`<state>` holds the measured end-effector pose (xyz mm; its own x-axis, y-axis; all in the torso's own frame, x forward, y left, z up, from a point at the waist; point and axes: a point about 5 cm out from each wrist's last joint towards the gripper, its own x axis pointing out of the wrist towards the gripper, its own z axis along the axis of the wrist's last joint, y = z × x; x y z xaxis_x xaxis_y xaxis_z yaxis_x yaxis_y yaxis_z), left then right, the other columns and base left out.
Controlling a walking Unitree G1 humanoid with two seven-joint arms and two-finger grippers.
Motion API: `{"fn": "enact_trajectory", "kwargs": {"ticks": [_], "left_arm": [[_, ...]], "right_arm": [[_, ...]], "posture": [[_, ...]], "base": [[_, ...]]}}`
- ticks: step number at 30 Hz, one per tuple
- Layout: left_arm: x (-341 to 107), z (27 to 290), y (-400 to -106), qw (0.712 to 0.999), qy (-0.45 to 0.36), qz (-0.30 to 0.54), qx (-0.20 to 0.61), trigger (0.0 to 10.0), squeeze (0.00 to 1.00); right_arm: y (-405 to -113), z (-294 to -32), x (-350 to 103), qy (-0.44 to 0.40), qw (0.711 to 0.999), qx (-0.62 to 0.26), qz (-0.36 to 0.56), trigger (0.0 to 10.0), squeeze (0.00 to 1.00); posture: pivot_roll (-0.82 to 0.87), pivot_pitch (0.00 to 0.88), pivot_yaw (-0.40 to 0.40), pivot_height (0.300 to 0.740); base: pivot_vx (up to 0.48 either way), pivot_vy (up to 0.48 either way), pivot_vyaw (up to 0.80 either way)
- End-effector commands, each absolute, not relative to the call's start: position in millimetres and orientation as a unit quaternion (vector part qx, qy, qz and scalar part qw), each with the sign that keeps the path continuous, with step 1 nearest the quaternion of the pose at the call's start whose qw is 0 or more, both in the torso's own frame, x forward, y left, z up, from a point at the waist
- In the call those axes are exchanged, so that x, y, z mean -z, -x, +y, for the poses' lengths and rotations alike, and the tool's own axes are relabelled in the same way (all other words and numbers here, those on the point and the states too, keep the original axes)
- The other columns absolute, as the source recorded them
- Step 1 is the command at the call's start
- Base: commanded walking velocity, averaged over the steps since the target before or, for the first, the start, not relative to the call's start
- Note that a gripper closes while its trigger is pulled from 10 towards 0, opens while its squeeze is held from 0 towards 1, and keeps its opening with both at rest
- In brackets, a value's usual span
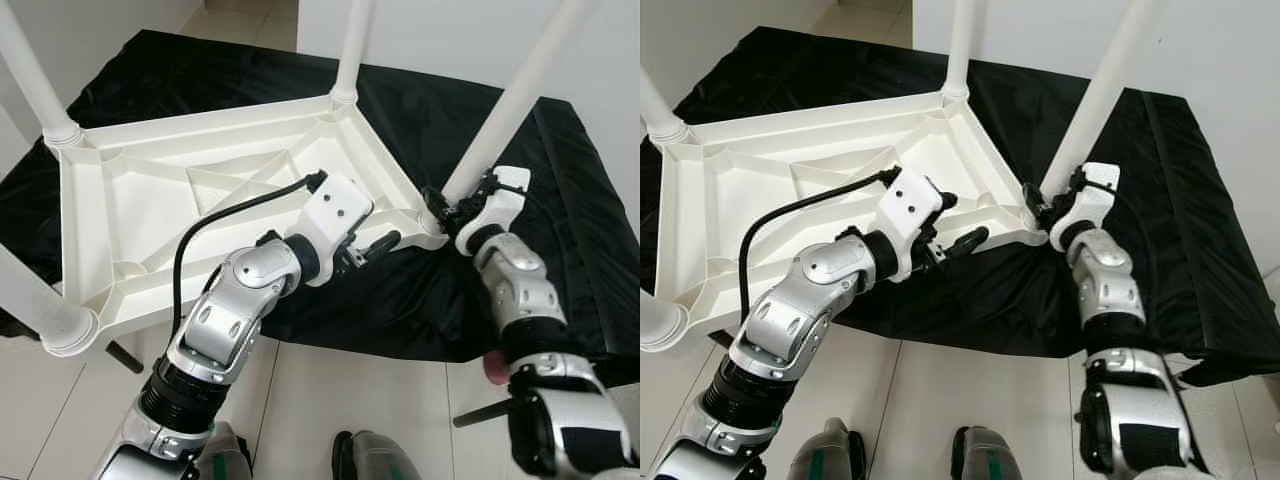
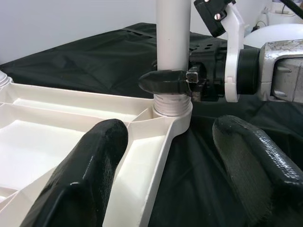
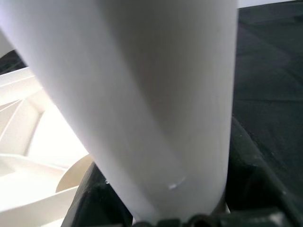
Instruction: Building children table
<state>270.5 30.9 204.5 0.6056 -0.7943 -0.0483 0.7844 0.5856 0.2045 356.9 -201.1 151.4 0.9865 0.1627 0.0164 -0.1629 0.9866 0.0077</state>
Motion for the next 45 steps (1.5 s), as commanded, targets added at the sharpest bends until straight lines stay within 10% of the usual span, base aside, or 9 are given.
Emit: {"fn": "enact_trajectory", "kwargs": {"ticks": [1,17,26,28,30,31,44,45], "left_arm": [[-207.8,30.9,-267.7,0.89,-0.1,-0.03,0.443,10.0,0.0],[-207.8,33.4,-267.1,0.891,-0.102,-0.026,0.442,10.0,0.0],[-207.7,32.6,-266.7,0.89,-0.102,-0.025,0.443,10.0,0.0],[-208.1,32.6,-266.8,0.891,-0.101,-0.025,0.442,10.0,0.0],[-208.2,32.7,-266.9,0.891,-0.101,-0.025,0.442,10.0,0.0],[-208.1,32.7,-266.8,0.891,-0.101,-0.025,0.442,10.0,0.0],[-207.4,34.2,-266.7,0.892,-0.102,-0.022,0.44,10.0,0.0],[-207.5,34.3,-266.9,0.892,-0.102,-0.022,0.44,10.0,0.0]], "right_arm": [[-355.8,-200.1,-150.9,-0.014,0.998,-0.053,-0.009,0.0,0.0],[-333.2,-198.4,-141.2,-0.012,0.97,0.244,-0.002,0.0,0.0],[-334.8,-185.9,-140.6,-0.025,0.969,0.247,0.003,0.0,0.0],[-334.8,-184.9,-139.8,-0.025,0.97,0.241,0.01,10.0,0.0],[-335.7,-183.4,-139.4,-0.03,0.973,0.228,0.012,10.0,0.0],[-336.8,-181.5,-140.5,-0.032,0.976,0.214,0.009,10.0,1.0],[-353.6,-171.1,-159.3,-0.036,0.999,0.0,-0.012,10.0,1.0],[-355.8,-173.1,-161.0,-0.03,0.999,-0.025,-0.01,10.0,0.4]], "posture": [[-0.03,0.054,-0.061,0.74],[-0.02,0.061,-0.051,0.74],[-0.03,0.057,-0.049,0.74],[-0.02,0.059,-0.049,0.74],[-0.02,0.059,-0.049,0.74],[-0.02,0.059,-0.049,0.74],[-0.02,0.057,-0.048,0.74],[-0.02,0.054,-0.048,0.74]], "base": [[0.0,0.0,0.0],[0.0,0.0,0.0],[0.0,0.0,0.0],[0.0,0.0,0.0],[0.0,0.0,0.0],[0.0,0.0,0.0],[0.0,0.0,0.0],[0.0,0.0,0.0]]}}
